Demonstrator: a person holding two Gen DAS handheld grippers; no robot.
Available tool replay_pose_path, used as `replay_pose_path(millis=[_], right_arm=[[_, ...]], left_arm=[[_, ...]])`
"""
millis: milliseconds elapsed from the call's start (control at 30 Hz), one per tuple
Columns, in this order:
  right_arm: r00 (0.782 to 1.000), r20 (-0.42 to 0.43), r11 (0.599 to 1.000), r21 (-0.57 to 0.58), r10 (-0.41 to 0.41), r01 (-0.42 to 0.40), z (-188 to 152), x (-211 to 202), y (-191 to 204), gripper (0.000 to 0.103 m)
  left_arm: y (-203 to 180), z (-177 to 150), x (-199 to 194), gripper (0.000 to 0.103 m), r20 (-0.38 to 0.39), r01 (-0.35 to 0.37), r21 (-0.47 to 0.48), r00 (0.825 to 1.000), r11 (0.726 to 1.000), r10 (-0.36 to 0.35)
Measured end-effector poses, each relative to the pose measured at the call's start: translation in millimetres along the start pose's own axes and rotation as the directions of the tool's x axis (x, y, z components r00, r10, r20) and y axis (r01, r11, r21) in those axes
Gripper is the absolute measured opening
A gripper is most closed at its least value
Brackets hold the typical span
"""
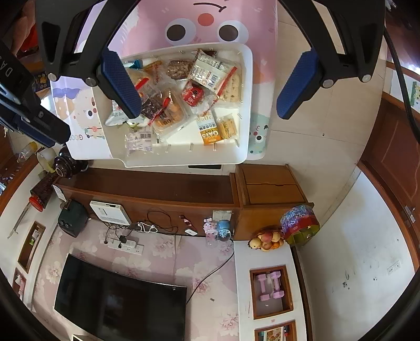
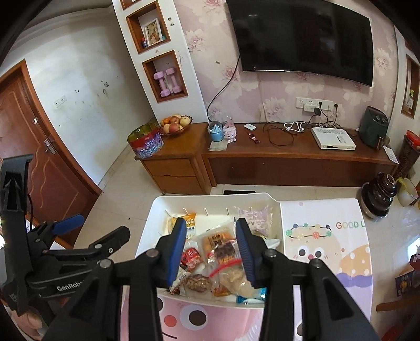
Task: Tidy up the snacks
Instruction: 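Withdraw both tools from the tray back over the empty tablecloth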
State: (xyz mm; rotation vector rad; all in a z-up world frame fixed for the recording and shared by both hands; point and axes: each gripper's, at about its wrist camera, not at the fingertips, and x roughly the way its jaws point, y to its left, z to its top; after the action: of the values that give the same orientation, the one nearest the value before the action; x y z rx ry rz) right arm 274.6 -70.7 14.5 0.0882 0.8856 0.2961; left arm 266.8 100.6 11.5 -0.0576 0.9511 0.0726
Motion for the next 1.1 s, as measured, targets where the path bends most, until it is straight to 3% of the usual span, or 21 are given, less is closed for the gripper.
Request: replay_pose_path(millis=[467, 1100], right_arm=[[0.999, -0.021, 1.000, 0.009, -0.026, 0.026, -33, -39, -11, 0.039], [0.996, -0.082, 0.999, 0.037, -0.031, 0.034, -139, -112, -27, 0.039]], left_arm=[[-25, -42, -33, 0.102, -0.002, 0.010, 0.016, 1.000, 1.000, -0.010], [-56, -160, -94, 0.102, -0.051, 0.041, -0.013, 0.998, 0.999, -0.042]])
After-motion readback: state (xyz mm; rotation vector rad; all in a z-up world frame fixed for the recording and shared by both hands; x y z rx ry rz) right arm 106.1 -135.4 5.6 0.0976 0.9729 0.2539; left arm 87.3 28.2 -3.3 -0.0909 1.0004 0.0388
